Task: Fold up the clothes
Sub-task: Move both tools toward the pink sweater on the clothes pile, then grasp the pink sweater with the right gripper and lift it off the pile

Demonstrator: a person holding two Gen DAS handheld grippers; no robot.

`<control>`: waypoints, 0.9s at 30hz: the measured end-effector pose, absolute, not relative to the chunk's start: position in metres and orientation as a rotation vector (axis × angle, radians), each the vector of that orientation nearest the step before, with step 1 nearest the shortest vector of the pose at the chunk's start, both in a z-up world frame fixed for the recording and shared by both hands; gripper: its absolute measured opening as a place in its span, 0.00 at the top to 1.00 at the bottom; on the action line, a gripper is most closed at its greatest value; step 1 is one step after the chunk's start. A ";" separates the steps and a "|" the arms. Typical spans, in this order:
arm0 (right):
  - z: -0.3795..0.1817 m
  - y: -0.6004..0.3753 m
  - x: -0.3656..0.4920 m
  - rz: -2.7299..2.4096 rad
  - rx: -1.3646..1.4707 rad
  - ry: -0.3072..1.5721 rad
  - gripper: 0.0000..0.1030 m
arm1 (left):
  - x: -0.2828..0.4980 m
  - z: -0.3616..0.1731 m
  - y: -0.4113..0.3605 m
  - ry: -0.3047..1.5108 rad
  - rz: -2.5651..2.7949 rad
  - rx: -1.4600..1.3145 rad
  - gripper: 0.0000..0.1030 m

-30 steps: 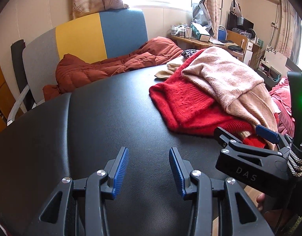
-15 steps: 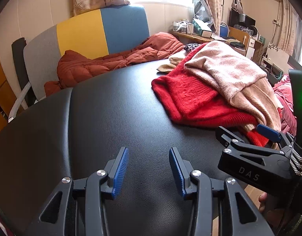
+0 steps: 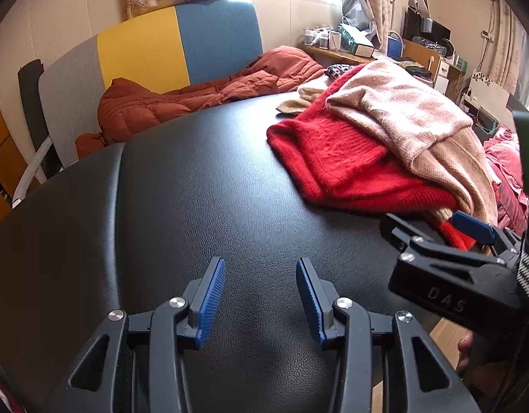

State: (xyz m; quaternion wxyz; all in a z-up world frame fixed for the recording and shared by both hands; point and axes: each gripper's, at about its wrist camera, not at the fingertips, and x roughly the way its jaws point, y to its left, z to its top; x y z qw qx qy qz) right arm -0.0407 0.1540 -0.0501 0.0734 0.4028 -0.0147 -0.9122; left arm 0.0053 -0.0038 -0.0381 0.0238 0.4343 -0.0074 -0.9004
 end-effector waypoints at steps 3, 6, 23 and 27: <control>-0.052 0.160 -0.042 -2.693 1.185 -0.112 0.00 | 0.006 -0.051 -0.007 -0.039 -2.776 1.380 0.58; -0.051 0.178 -0.045 -2.612 1.090 -0.271 0.00 | 0.008 -0.066 -0.014 -0.033 -2.769 1.416 0.58; -0.028 0.337 -0.153 -2.665 0.660 -0.880 0.00 | 0.018 -0.103 -0.047 0.237 -2.871 1.449 0.38; -0.030 0.339 -0.177 -2.616 0.637 -0.929 0.00 | 0.018 -0.104 -0.050 0.265 -2.913 1.443 0.34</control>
